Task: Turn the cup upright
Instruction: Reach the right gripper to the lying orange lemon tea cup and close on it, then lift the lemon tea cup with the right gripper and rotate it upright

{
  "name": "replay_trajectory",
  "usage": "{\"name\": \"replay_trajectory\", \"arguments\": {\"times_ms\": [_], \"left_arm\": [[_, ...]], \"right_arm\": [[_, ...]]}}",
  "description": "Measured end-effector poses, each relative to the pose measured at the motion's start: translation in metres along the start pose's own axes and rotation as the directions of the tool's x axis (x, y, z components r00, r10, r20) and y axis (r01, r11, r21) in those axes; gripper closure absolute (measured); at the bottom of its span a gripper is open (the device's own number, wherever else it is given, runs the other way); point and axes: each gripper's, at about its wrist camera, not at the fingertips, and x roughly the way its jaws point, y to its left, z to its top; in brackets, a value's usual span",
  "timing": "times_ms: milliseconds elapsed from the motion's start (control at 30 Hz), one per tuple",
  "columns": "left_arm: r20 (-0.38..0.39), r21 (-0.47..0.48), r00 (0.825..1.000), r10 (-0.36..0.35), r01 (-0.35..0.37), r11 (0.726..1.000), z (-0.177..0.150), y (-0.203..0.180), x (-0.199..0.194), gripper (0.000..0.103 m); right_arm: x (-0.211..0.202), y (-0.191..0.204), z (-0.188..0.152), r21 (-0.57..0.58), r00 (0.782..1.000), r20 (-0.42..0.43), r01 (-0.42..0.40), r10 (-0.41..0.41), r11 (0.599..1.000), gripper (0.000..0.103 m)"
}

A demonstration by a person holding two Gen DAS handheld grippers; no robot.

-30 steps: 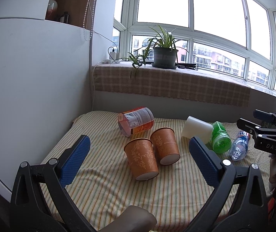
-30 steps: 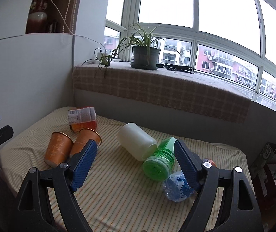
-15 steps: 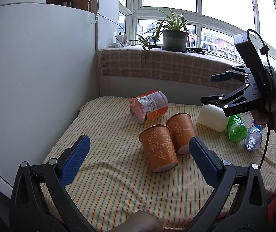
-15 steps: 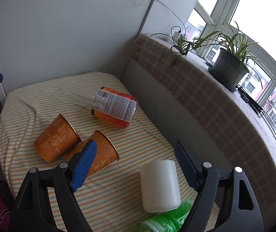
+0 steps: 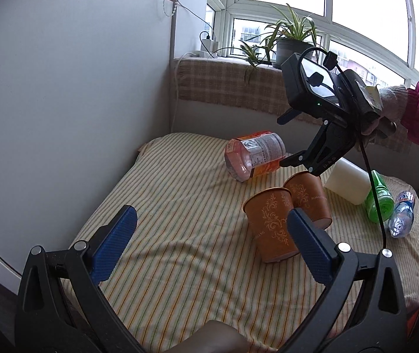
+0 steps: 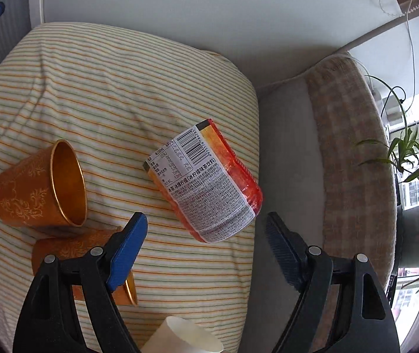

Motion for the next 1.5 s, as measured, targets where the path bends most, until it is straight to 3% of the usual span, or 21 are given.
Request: {"name": "replay_trajectory", "arguments": {"times_ms": [300,367,833,967,1233,1500], "left_arm": [[-0.007,-0.065,1.0,0.029,-0.029,0.997,0.007,0.028,0.019,0.0],[-0.006,-0.07,0.999,0.036,-0.037,0.997,0.008,0.032,0.023,0.0],[-0.005,-0.092,0.998,0.056,-0.056,0.994,0.011,0.047,0.029,0.0],[-0.008,-0.094,0.998,0.061,-0.061,0.994,0.01,0.05,0.03,0.0],[-0.011,-0.095,0.997,0.074,-0.075,0.993,0.01,0.053,0.032,0.0],[0.003,-0.079,0.998,0.068,-0.068,0.995,0.011,0.047,0.025,0.0]], "right_arm": [[0.035,0.001,0.022,-0.248,0.993,-0.119,-0.006,-0.024,0.969,0.022],[0.042,0.003,0.027,-0.269,0.991,-0.137,-0.043,0.006,0.962,0.022],[0.072,-0.006,0.049,-0.335,0.986,-0.166,-0.049,-0.008,0.941,0.016],[0.083,-0.001,0.052,-0.383,0.983,-0.179,-0.028,-0.044,0.923,0.014],[0.085,-0.02,0.058,-0.317,0.991,-0.131,-0.017,-0.026,0.948,0.016],[0.037,-0.034,0.057,-0.197,0.998,-0.048,0.024,-0.034,0.98,0.016]]}}
